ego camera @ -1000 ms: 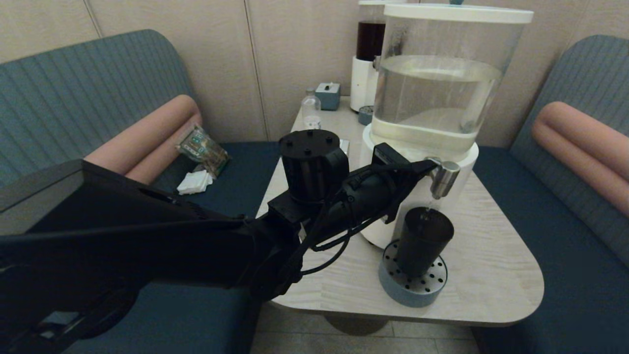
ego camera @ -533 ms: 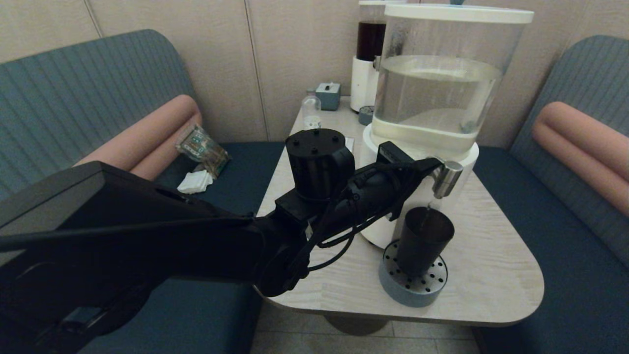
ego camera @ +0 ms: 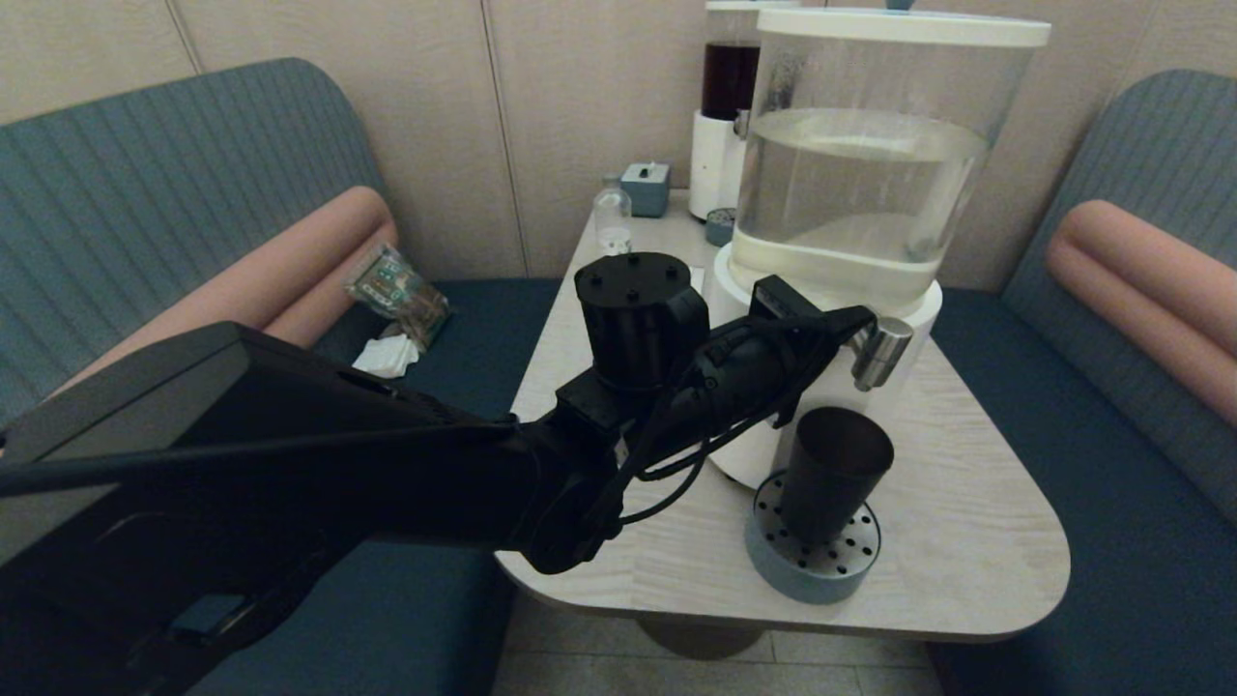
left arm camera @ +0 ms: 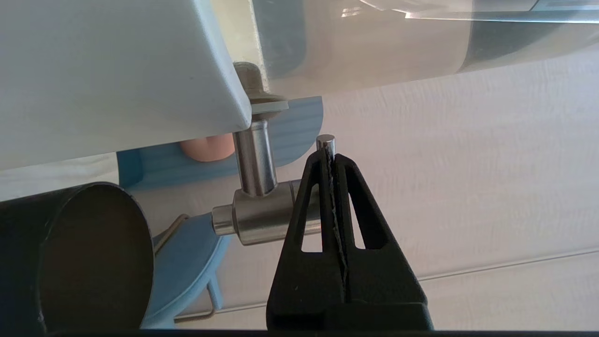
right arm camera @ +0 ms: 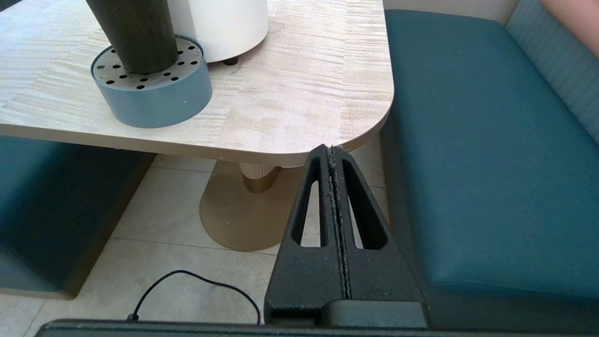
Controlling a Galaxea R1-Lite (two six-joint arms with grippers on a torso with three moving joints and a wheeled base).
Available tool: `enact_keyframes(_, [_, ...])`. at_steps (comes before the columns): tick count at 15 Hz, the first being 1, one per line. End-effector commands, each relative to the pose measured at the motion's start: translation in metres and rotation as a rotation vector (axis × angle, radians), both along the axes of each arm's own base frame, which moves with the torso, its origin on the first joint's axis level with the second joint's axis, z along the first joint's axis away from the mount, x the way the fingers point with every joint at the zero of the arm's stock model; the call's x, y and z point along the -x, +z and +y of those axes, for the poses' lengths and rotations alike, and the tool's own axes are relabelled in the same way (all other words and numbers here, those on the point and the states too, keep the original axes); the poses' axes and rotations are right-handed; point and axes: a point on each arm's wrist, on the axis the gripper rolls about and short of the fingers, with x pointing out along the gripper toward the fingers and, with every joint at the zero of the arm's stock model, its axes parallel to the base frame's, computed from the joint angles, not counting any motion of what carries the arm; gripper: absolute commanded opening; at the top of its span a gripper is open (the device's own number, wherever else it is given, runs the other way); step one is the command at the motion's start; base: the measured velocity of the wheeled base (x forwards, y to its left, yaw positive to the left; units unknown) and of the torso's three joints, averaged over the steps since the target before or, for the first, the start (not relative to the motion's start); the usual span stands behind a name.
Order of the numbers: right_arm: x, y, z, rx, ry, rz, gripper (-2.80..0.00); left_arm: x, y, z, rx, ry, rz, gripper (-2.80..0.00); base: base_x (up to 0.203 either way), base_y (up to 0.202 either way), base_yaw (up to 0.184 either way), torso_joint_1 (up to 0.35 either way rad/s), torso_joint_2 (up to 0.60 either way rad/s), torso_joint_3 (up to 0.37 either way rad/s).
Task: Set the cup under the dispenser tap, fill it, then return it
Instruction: Turn off the faucet
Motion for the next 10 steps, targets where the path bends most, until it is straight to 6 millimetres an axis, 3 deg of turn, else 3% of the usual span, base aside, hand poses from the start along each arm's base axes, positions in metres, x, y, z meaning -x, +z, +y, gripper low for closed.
enact_keyframes(1, [0.000, 0.000, 0.000, 0.000, 0.000, 0.001, -2.80, -0.001, -0.003, -0.002, 0.002, -0.005, 0.007, -2.80, 0.000, 0.000, 0.000, 0.000, 0.00, 0.000])
enact_keyframes(6, [0.000, 0.000, 0.000, 0.000, 0.000, 0.001, -2.80, 0.004, 0.001, 0.003, 0.000, -0.011, 0.008, -2.80, 0.000, 0.000, 0.000, 0.000, 0.00, 0.000])
enact_keyframes(10, [0.000, 0.000, 0.000, 0.000, 0.000, 0.001, -2.80, 0.040, 0.024, 0.041, -0.034, 0.005, -0.049, -2.80, 0.000, 0.000, 0.000, 0.000, 0.00, 0.000])
